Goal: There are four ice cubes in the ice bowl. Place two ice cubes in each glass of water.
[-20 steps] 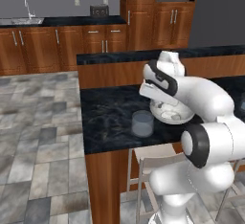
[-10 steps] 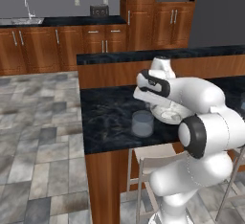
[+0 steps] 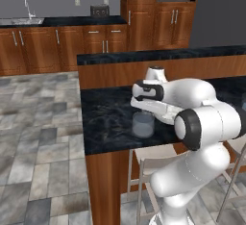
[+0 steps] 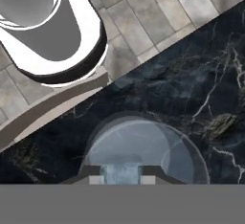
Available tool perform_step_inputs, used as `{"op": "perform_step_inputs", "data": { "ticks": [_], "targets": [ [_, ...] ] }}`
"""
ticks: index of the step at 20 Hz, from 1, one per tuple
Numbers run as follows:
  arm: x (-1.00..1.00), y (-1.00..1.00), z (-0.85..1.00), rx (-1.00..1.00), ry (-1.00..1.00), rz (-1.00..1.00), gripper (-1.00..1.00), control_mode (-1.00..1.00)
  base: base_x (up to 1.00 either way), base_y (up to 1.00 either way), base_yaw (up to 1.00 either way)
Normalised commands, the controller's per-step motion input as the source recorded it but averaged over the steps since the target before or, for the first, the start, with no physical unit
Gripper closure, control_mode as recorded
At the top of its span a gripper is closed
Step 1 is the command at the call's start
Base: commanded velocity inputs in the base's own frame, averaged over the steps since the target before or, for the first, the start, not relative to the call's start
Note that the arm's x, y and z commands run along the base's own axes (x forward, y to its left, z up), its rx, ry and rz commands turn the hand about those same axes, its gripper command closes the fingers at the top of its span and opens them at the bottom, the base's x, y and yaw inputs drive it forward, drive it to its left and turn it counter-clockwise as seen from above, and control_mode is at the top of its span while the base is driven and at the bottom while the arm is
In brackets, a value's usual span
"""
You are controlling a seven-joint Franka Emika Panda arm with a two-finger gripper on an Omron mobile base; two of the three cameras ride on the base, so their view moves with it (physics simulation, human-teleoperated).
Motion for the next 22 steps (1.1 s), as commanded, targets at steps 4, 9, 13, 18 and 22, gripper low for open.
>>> {"op": "perform_step_inputs", "data": {
  "ticks": [4, 9, 13, 18, 22],
  "targets": [
    [0.06, 0.06, -0.38, -0.01, -0.02, 0.01, 1.00, -1.00, 0.00, 0.00, 0.00],
    [0.14, 0.00, -0.26, 0.00, -0.08, 0.02, 1.00, -1.00, 0.00, 0.00, 0.00],
    [0.24, 0.00, -0.16, 0.00, -0.09, 0.01, 1.00, -1.00, 0.00, 0.00, 0.00],
    [0.40, 0.00, -0.12, 0.00, -0.08, 0.02, 1.00, -1.00, 0.00, 0.00, 0.00],
    [0.34, 0.00, -0.06, 0.00, -0.08, 0.03, 1.00, -1.00, 0.00, 0.00, 0.00]
  ]
}}
